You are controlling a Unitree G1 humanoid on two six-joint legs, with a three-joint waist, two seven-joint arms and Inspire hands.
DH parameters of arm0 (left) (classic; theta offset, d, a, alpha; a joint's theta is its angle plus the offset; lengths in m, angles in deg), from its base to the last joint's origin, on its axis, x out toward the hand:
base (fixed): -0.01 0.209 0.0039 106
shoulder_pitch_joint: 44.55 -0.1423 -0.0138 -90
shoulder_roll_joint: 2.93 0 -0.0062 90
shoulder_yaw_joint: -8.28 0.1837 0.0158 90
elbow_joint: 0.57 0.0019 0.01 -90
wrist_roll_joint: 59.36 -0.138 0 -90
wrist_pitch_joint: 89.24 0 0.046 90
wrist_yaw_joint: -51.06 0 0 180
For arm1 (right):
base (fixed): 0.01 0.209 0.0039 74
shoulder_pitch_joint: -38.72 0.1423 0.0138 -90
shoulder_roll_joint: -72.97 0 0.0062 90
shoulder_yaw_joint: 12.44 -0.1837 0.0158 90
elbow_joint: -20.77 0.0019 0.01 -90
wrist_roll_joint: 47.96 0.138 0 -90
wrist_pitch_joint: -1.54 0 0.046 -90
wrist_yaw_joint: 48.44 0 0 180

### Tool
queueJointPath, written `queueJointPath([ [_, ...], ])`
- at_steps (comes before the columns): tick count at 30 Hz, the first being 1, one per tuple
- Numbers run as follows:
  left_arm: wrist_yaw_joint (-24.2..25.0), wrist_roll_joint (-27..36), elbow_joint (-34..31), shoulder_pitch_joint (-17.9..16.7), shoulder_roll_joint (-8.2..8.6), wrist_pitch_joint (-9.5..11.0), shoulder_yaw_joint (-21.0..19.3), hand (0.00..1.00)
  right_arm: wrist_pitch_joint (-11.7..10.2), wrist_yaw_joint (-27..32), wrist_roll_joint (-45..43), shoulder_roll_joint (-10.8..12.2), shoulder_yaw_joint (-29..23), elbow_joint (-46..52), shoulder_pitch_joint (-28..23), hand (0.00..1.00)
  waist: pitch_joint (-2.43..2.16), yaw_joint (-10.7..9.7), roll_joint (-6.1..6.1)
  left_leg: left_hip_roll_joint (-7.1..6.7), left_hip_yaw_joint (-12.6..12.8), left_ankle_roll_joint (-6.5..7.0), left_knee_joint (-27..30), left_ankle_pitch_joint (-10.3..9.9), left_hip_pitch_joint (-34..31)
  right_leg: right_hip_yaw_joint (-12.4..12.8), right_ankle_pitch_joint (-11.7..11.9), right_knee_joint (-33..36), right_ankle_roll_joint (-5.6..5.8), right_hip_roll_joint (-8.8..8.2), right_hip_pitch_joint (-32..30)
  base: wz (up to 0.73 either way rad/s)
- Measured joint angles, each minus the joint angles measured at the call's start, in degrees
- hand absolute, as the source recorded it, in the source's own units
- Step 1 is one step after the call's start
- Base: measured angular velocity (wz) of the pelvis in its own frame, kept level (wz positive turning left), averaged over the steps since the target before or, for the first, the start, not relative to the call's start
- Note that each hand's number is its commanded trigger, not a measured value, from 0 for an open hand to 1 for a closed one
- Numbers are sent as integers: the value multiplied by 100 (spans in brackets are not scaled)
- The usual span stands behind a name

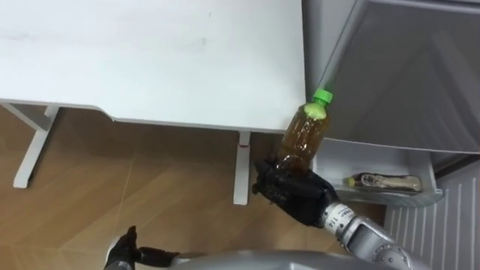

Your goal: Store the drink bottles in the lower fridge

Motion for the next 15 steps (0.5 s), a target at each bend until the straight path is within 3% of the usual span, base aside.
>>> queueJointPath([
  [8, 16, 0, 159, 14, 46, -8, 3, 0, 0, 536, 531, 55, -345, -325, -1, 100, 1, -214, 112, 4, 96, 0, 7, 0, -21, 91, 9, 82, -12, 8, -103, -7],
  [12, 31, -2, 183, 30, 44, -19, 8, 0, -22, 897, 1386, 79, -527, -324, 0, 100, -1, -273, 117, 4, 114, 0, 8, 0, -15, 143, 8, 122, -12, 17, -129, -3],
  [15, 42, 4, 185, -2, 50, -19, 9, 0, -155, 1142, 1935, 82, -611, -324, 0, 100, -3, -265, 131, 4, 118, 0, 8, 0, -3, 158, 8, 127, -12, 19, -130, -1],
])
